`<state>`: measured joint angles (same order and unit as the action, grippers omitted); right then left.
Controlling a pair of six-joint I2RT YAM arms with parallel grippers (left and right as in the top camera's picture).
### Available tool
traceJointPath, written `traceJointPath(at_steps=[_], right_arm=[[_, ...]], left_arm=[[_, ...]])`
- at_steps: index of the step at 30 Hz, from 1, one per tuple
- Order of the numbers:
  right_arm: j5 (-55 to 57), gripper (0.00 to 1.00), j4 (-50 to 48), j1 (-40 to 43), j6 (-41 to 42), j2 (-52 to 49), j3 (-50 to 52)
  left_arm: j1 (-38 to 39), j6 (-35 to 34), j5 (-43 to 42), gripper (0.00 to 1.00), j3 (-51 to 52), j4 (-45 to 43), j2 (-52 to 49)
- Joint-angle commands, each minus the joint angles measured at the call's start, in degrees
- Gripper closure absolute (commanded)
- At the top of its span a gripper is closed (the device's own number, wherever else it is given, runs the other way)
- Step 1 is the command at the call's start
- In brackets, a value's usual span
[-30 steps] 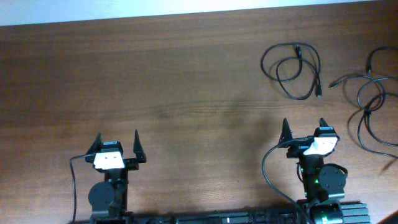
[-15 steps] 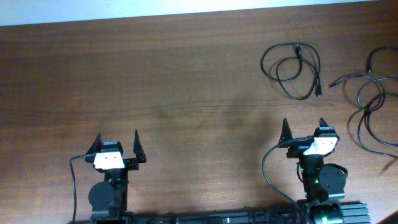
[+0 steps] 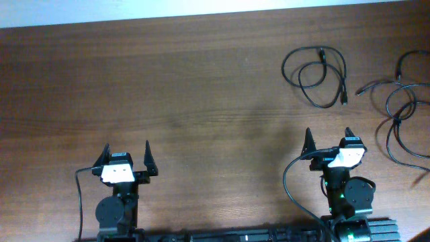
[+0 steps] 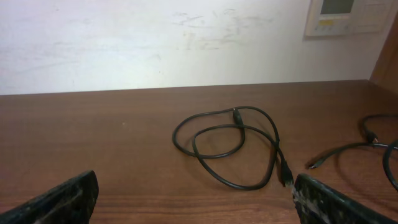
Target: Untangle cables
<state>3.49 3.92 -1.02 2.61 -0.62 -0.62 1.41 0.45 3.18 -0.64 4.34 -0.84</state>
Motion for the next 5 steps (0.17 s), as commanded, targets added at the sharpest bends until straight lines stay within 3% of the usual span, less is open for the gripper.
traceJointPath(at_steps=[1,5], right_arm=[[0.9,0.01,0.4,-0.2,0.0,0.4,0.3],[0.9,0.01,0.4,-0.2,0.0,0.4,0.3]], left_arm=[[-0.3,0.9,-0.9,0.01,0.1,0.4,0.5],[-0.3,0.9,-0.9,0.01,0.1,0.4,0.5]])
